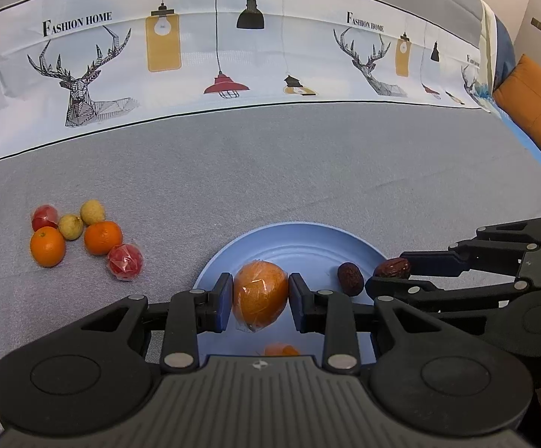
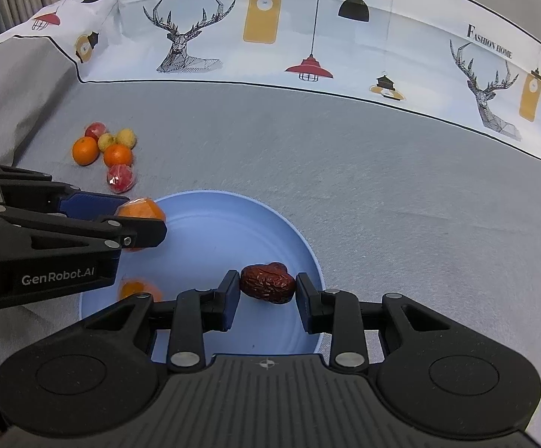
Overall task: Organize fruits
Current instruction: 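Carry the bagged mandarin and the red date over the blue plate with both tools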
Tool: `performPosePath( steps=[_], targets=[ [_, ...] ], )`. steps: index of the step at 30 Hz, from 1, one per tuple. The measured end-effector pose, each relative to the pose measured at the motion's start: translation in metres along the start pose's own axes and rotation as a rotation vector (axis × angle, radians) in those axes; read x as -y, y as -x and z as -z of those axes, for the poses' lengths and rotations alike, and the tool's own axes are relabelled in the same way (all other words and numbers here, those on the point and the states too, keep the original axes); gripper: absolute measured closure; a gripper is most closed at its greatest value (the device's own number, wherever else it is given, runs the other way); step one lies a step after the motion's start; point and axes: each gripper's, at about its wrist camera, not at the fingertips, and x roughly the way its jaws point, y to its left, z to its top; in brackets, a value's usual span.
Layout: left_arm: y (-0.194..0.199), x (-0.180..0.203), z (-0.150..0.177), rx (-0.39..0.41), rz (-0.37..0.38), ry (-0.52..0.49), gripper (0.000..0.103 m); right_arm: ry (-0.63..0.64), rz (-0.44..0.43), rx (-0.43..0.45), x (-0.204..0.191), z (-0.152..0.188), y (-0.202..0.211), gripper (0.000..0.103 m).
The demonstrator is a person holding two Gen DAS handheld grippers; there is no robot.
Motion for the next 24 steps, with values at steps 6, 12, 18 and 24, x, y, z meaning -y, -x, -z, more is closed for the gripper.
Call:
performPosePath(
  steps=[6,12,18,24],
  targets=[
    [-0.0005,0.0005,-0.0005,-0.001,0.001,-0.002,0.068,0.007,-0.002,-0.003,-0.0007,0.0007,-0.0001,0.069],
    [-0.0005,0.0009,-0.0005,-0.001,0.0,-0.001,0.068,0.011,-0.003,-0.005,-0.0016,0.0007,-0.0003,0.069],
    [-0.0007,0.0014,-0.0006,-0.001,0.002,-0.002,0.068,0.016,-0.005,-0.007,-0.0027,0.0005,-0.0006,0.069],
    [-0.0007,0.0024,-0.0008,-0.001,0.002,-0.002,0.068,0.016,-0.005,-0.007,-0.0037,0.0007,-0.0008,0.069]
  ],
)
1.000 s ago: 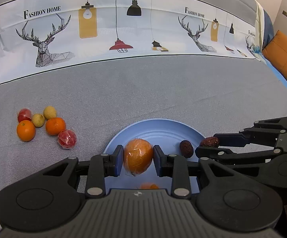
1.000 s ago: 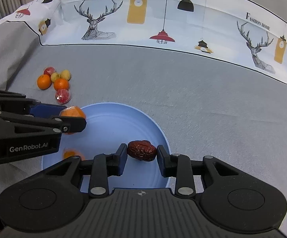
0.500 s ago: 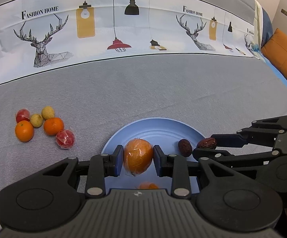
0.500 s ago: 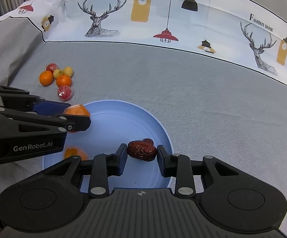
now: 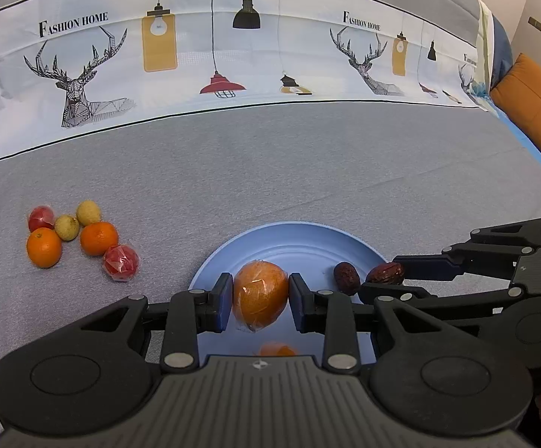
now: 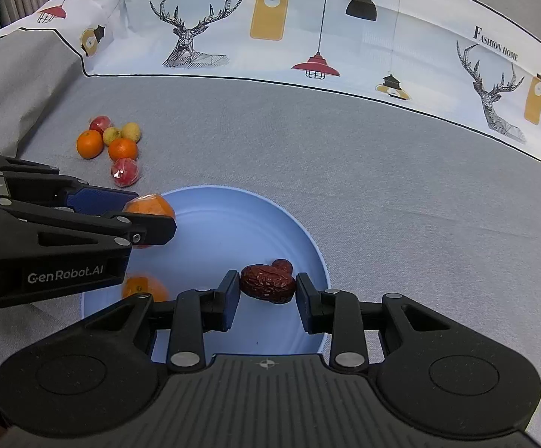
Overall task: Organize fruits
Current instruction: 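Carry the bagged mandarin and the red date over the blue plate with both tools, then open both tools to drop the mandarin and the date onto the plate, then move both tools back toward the remaining fruit cluster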
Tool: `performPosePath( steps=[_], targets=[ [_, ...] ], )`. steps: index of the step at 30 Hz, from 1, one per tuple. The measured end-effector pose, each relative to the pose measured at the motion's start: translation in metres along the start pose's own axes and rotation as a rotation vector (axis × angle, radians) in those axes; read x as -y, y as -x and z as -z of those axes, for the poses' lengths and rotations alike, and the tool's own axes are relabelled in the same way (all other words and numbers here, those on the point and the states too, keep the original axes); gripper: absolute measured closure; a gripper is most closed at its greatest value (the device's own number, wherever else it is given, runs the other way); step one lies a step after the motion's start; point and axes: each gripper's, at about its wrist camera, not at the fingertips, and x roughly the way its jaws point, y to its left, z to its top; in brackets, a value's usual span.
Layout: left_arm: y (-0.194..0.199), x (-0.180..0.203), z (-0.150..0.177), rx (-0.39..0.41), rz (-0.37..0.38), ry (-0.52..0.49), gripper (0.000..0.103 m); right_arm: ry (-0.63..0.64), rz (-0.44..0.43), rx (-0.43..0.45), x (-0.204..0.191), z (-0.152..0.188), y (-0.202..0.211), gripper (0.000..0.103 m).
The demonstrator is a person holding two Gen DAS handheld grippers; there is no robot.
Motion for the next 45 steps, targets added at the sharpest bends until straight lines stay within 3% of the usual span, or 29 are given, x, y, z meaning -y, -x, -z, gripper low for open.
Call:
performPosePath(
  steps=[5,7,9,11,31,33,35,38,40,45],
  targets=[
    [-0.001,0.002,0.0,-0.008,0.014,0.003,0.066,-0.001,0.01,0.002,-0.001,0.0,0.0,0.069],
    [-0.002,0.001,0.0,-0.024,0.03,0.008,0.059,-0.004,0.028,0.003,-0.001,0.0,-0.001,0.067],
    [-0.002,0.001,0.0,-0.02,0.007,0.003,0.052,-0.011,0.06,0.005,0.0,0.0,-0.001,0.052],
    [-0.002,0.0,0.0,-0.013,-0.004,0.008,0.046,-0.027,0.069,0.008,0.003,0.0,0.0,0.05],
    [0.013,0.004,-0.003,0.124,-0.113,-0.051,0.045,-0.064,0.138,0.079,0.014,-0.006,0.009,0.043],
    [0.016,0.001,-0.005,0.122,-0.108,-0.041,0.049,-0.078,0.147,0.091,0.016,-0.008,0.01,0.043],
    [0.017,-0.004,-0.006,0.109,-0.095,-0.017,0.068,-0.093,0.149,0.101,0.018,-0.008,0.011,0.043],
    [0.017,-0.01,-0.008,0.098,-0.083,0.002,0.087,-0.11,0.147,0.113,0.021,-0.009,0.013,0.043],
    [0.021,-0.012,-0.01,0.115,-0.079,0.0,0.093,-0.115,0.154,0.122,0.021,-0.009,0.015,0.043],
    [0.035,-0.016,-0.026,0.161,-0.05,-0.005,0.094,-0.144,0.134,0.143,0.023,-0.013,0.019,0.045]
  ],
)
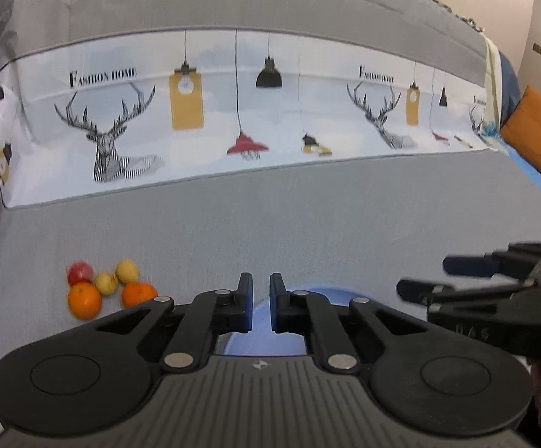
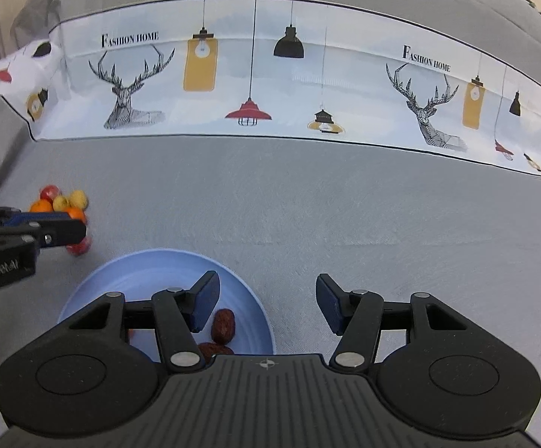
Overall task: Organize fruits
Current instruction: 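Move both tools back toward the remaining fruit cluster, then grasp a loose mandarin with the left tool while the right tool grasps a bagged red fruit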
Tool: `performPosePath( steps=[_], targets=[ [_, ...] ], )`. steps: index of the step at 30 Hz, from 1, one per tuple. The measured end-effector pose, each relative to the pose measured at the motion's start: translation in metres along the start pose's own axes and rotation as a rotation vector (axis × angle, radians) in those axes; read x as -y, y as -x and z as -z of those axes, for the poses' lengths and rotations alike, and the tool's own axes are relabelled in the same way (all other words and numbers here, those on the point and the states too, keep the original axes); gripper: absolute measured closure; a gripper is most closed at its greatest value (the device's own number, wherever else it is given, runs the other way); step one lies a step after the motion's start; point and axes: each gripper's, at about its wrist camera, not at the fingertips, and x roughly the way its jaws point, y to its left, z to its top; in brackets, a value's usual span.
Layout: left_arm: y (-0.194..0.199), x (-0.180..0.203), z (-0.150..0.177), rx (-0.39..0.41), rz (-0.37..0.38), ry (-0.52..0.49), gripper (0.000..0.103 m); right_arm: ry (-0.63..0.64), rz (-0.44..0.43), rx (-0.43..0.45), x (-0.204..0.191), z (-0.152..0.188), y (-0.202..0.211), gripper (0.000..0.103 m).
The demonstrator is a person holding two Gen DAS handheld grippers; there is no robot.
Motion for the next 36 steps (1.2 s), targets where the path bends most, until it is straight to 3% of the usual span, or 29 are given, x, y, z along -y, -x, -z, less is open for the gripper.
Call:
performPosePath(
  steps=[5,8,10,11,13,14,17,20,25,27,28,29,36],
  targets=[
    [0.0,-0.009,-0.036,0.05,0.025,-0.065,0.094,-0.008,-0.036,0.043,-0.007,-0.008,0.005,0.065],
    [-0.001,-0.038,-0.053,0.087,0.037,-0.041,0.093,-0.019,-0.075,0.071,-0.012,-0.011,0.008,0.076],
    [-0.006,-0.069,-0.049,0.091,0.019,0.039,0.093,-0.02,-0.101,0.087,-0.016,-0.013,0.009,0.076],
    [-0.012,-0.089,-0.039,0.061,0.003,0.106,0.093,-0.015,-0.112,0.094,-0.018,-0.014,0.01,0.076],
    [-0.027,-0.12,-0.03,-0.088,-0.091,0.263,0.093,-0.008,-0.133,0.103,-0.022,-0.016,0.01,0.076],
    [-0.032,-0.135,-0.025,-0.126,-0.109,0.359,0.093,-0.005,-0.144,0.104,-0.025,-0.018,0.009,0.076],
    [-0.038,-0.159,-0.021,-0.154,-0.104,0.523,0.093,0.014,-0.17,0.098,-0.034,-0.021,0.005,0.076],
    [-0.039,-0.161,-0.025,-0.14,-0.17,0.528,0.09,0.043,-0.201,0.085,-0.048,-0.022,0.001,0.076],
    [-0.051,-0.176,-0.018,-0.191,-0.164,0.617,0.078,0.118,-0.263,0.063,-0.077,-0.023,-0.007,0.076],
    [-0.058,-0.183,-0.014,-0.223,-0.162,0.645,0.066,0.145,-0.288,0.054,-0.089,-0.026,-0.013,0.076],
    [-0.061,-0.185,-0.012,-0.239,-0.164,0.659,0.055,0.154,-0.295,0.05,-0.094,-0.027,-0.016,0.076],
    [-0.062,-0.188,-0.01,-0.25,-0.163,0.669,0.052,0.161,-0.301,0.047,-0.099,-0.029,-0.019,0.076],
    [-0.077,-0.189,-0.008,-0.293,-0.174,0.652,0.05,0.169,-0.362,0.014,-0.125,-0.04,-0.043,0.074]
  ],
)
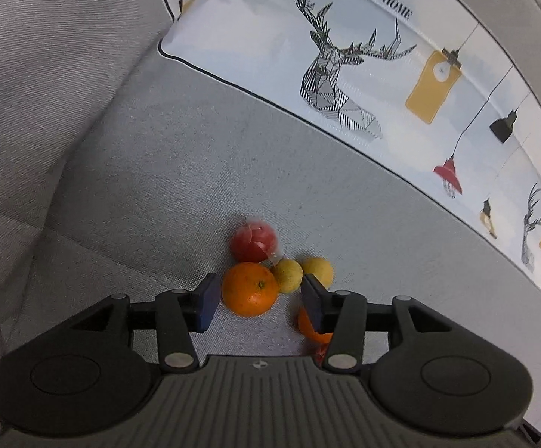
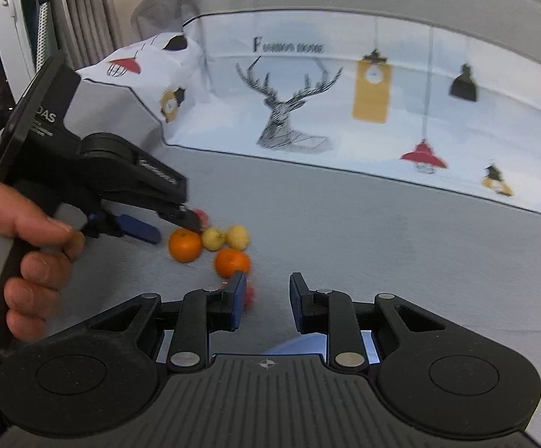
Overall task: Organize fruits
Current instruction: 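Grasp a loose mandarin with the left tool while the right tool grasps a bagged red fruit, then carry the mandarin and the bagged red fruit over the blue plate with both tools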
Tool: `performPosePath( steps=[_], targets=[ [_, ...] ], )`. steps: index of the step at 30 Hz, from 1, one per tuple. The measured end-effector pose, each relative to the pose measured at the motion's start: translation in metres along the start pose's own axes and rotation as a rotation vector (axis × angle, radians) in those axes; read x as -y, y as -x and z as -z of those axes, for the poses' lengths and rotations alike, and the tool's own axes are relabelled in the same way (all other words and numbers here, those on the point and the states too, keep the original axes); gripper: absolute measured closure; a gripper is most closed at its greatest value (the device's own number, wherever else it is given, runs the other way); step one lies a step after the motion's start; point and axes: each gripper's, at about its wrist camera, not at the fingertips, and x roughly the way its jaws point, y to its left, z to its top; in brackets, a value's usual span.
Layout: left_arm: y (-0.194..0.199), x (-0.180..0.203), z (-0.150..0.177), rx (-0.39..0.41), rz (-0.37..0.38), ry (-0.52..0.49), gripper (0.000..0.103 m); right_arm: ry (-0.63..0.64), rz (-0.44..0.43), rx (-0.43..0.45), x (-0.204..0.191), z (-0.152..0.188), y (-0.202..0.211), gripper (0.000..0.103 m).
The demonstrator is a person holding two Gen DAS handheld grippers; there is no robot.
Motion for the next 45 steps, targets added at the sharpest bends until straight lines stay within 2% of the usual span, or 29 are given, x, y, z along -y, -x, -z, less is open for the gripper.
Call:
performPosePath(
  steps=[6,8,19,23,24,25,26,29,32,37,41,45],
  targets=[
    [-0.009,0.006,0.002,-0.024,-0.023,-0.047,0.05,0.025,-0.019,-0.048,-0.013,-0.005,-0.03,0.057],
    [-0.011,0.01,0.002,-0.022,-0.039,-0.072,0.05,0.03,-0.018,-0.069,-0.016,-0.008,-0.041,0.055],
    [-0.023,0.017,0.002,-0.041,-0.087,-0.132,0.05,0.046,0.007,-0.165,-0.022,-0.008,-0.085,0.054],
    [-0.024,0.02,0.004,-0.039,-0.097,-0.159,0.053,0.04,0.016,-0.189,-0.021,-0.006,-0.094,0.055],
    [-0.024,0.02,0.004,-0.038,-0.101,-0.168,0.056,0.044,0.015,-0.191,-0.022,-0.005,-0.096,0.057],
    [-0.024,0.021,0.005,-0.036,-0.107,-0.174,0.064,0.049,0.016,-0.192,-0.023,-0.004,-0.097,0.06],
    [-0.024,0.02,0.005,-0.034,-0.106,-0.177,0.064,0.053,0.018,-0.193,-0.023,-0.004,-0.098,0.07],
    [-0.019,0.017,0.007,-0.021,-0.099,-0.167,0.064,0.062,0.017,-0.188,-0.024,-0.002,-0.095,0.07],
    [-0.008,0.013,0.01,0.01,-0.086,-0.143,0.065,0.052,0.013,-0.173,-0.023,-0.002,-0.085,0.071],
    [0.024,0.012,0.019,0.116,-0.057,-0.161,0.065,0.059,0.025,-0.107,-0.022,-0.012,-0.05,0.071],
    [0.053,0.024,0.031,0.229,-0.036,-0.23,0.065,0.015,0.041,-0.035,-0.013,-0.02,-0.007,0.071],
    [0.085,0.037,0.052,0.341,0.009,-0.3,0.065,-0.014,0.064,0.032,-0.001,-0.012,0.04,0.071]
  ],
)
